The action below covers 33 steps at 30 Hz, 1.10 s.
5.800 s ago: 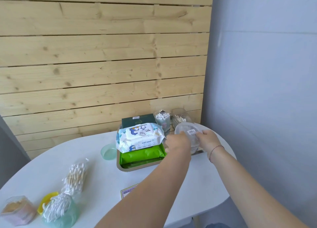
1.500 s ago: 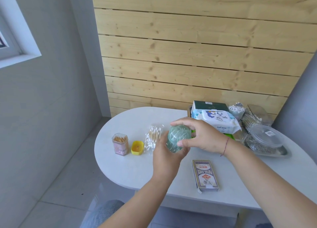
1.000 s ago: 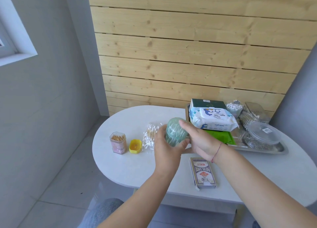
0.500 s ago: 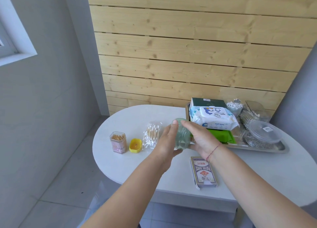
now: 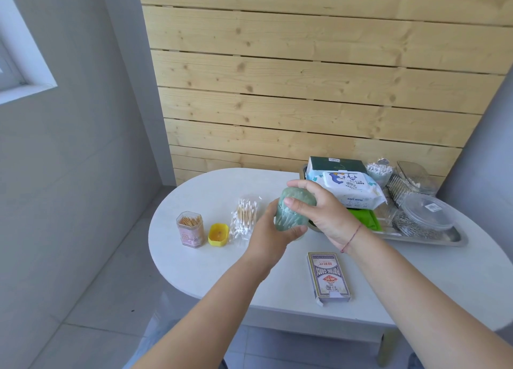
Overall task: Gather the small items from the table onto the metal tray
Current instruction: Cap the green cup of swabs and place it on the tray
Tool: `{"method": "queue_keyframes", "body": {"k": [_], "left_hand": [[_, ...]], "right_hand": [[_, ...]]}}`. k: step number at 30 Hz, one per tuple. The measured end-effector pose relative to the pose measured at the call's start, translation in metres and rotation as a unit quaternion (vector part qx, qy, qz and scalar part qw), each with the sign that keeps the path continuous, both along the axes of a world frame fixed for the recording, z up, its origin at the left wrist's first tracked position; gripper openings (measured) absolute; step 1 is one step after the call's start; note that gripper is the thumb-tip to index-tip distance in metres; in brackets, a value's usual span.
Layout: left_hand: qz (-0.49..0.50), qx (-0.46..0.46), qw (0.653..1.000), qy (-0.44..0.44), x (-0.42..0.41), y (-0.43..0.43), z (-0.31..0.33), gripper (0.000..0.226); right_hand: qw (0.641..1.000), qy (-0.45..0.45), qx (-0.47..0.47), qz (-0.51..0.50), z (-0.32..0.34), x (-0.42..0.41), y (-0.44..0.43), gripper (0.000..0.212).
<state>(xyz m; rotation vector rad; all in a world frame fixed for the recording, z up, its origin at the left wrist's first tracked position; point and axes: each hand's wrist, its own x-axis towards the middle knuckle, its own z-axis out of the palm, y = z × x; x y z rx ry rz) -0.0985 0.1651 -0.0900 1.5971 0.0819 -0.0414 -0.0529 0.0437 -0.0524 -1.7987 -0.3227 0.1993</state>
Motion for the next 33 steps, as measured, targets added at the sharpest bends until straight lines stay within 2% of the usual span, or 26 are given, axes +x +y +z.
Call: {"method": "queue_keyframes", "body": {"k": [4,9,17,26,33], "left_hand": [[0.003,0.02,1.0,-0.014,0.002,0.001,-0.001,0.057],[0.006,0.024,0.999,-0.022,-0.001,-0.001,0.002,0.054],[0.019,0.059,0.997,-0.045,-0.001,-0.004,0.007,0.044],[0.026,0.04,0.999,-0.027,-0.004,-0.011,0.001,0.05],[-0.022,0.022,0.999,-0.017,0.006,-0.048,0.013,0.054]], "right_hand": [[0.998,-0.045,-0.035,0.009,0.001,0.002,-0.003,0.048],[0.996,-0.056,-0.061,0.015,0.001,0.003,-0.006,0.058],[0.991,-0.072,-0.1,0.044,0.006,0.006,-0.008,0.04],[0.989,-0.075,-0.12,0.044,-0.007,-0.006,-0.011,0.04],[0.97,-0.051,-0.22,0.09,0.02,-0.001,-0.066,0.07]]}}
